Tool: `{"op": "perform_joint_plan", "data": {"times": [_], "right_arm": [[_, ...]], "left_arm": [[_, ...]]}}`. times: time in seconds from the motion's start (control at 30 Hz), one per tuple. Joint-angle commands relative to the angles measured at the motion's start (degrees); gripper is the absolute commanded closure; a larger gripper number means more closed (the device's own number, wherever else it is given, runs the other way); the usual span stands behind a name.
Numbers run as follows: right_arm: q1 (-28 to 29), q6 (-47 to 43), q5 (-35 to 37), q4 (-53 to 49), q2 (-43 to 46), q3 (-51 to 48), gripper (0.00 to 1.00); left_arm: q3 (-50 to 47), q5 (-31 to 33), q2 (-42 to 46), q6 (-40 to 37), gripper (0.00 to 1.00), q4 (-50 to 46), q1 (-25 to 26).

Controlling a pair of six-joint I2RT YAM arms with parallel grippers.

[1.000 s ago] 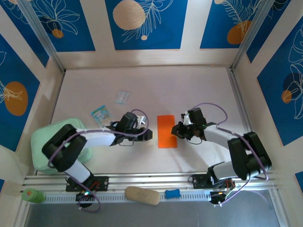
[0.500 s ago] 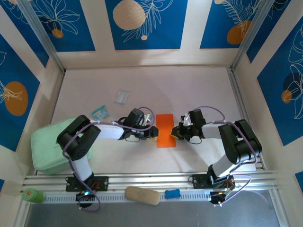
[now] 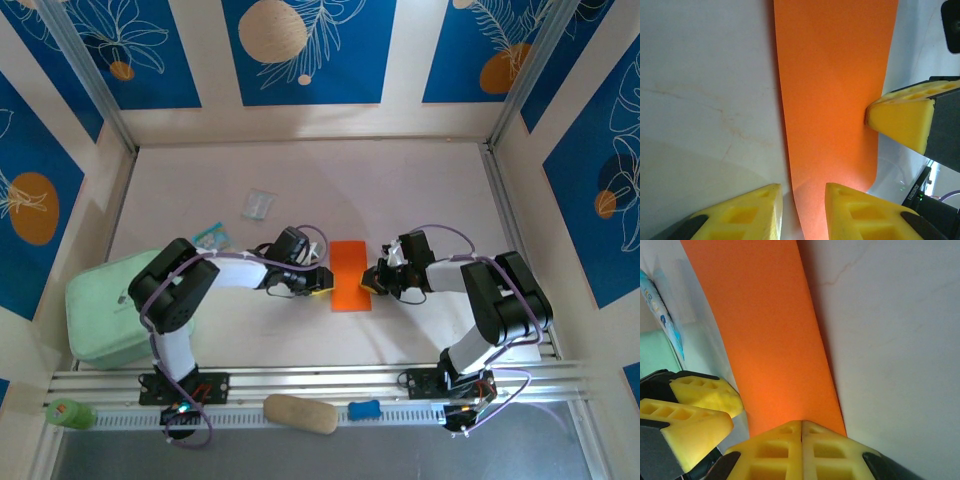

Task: Fold a paper plane with a square sheet of paper (pick it up from the middle)
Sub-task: Third fold the triangle at the center of the table.

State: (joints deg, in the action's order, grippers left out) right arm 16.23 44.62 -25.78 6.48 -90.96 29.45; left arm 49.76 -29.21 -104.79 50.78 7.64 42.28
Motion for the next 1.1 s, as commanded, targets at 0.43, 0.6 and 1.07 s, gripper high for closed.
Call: {"op": "perform_joint_plan", "data": {"times": [0.43, 0.6, 1.07], "right_arm": [[2.23, 0.9, 0.9, -1.17, -2.92, -0.37, 0.95], [2.23, 0.91, 1.25, -1.28, -2.68, -0.51, 0.94], [3.78, 0.95, -0.17, -0.11, -0.75, -0.7, 0.88]], "left_arm": [[1.76, -2.01, -3.0, 3.21, 0.75, 2.0, 1.04], [1.68, -2.54, -2.79, 3.71, 0.75, 3.25, 1.03], [-3.07, -0.91, 0.04, 6.74, 1.0, 9.57, 0.83]]}}
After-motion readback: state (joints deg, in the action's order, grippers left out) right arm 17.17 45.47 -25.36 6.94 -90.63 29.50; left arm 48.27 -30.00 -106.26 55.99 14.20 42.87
